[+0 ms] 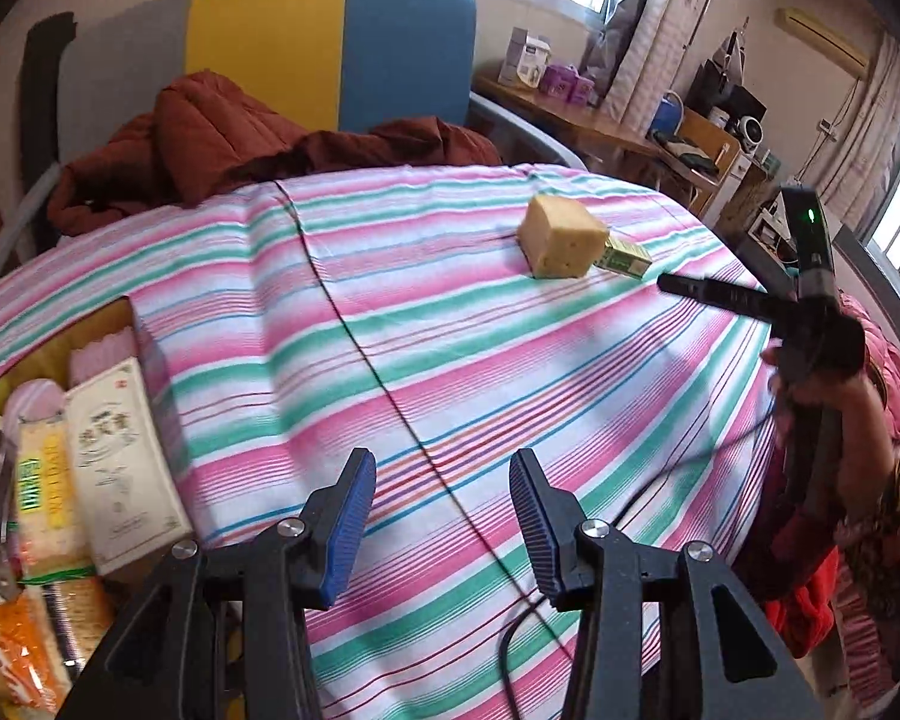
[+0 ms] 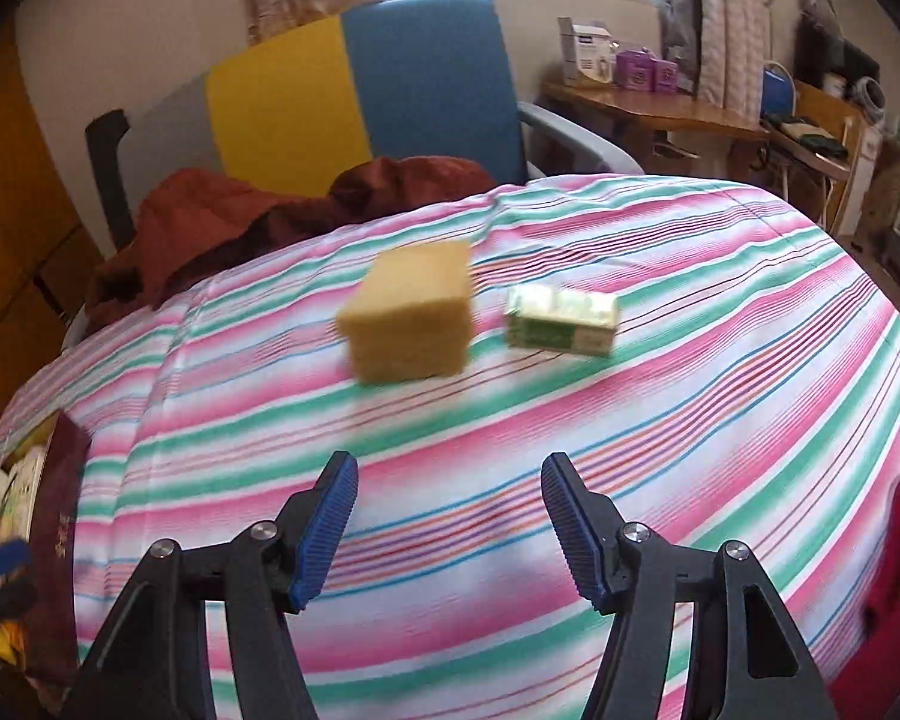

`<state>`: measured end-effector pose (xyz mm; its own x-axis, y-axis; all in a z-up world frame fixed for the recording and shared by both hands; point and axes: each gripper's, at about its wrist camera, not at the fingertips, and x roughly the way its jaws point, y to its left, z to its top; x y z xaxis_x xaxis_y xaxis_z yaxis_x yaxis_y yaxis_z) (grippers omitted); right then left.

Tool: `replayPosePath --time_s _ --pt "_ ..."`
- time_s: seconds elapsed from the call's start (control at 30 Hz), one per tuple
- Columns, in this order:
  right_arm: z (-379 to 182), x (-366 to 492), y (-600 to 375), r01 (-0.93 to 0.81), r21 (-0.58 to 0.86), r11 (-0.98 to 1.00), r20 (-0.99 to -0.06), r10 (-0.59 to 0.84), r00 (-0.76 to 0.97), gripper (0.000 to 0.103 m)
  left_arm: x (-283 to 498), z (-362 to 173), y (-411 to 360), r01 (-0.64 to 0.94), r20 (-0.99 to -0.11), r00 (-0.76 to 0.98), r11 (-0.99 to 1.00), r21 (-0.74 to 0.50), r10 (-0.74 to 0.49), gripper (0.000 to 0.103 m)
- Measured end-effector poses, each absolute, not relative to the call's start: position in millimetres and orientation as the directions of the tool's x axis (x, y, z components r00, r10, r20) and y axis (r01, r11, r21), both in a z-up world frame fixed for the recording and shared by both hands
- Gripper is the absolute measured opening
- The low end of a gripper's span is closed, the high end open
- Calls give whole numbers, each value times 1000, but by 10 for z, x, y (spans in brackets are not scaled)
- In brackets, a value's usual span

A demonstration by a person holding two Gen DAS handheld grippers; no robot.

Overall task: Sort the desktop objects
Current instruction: 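Move both open tools away from the gold tray toward the sponge and green box, then grasp the small green box with the right tool while the left tool grasps the yellow sponge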

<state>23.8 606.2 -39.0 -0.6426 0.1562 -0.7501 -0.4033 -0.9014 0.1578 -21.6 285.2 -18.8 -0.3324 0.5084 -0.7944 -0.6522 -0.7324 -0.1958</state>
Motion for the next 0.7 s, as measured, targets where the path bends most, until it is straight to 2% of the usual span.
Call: replayPosePath --time_s 0.13,0.3,0.6,0.7 --pt "-336 28 6594 -454 125 -882 -804 179 -568 65 -228 -268 3018 -643 -815 -318 -742 -190 485 47" --pt "-262 -275 7085 -474 8 -880 -817 267 -510 70 -232 -346 3158 -638 -829 -293 -744 -201 476 47" --pt "-516 -673 7430 -407 132 -904 -852 106 -512 76 -326 -427 3229 -614 -852 -295 -769 -177 432 47" --pt "-567 -766 7403 -379 132 -916 -851 91 -517 78 -381 -454 3316 -611 -857 -291 -772 -175 425 47"
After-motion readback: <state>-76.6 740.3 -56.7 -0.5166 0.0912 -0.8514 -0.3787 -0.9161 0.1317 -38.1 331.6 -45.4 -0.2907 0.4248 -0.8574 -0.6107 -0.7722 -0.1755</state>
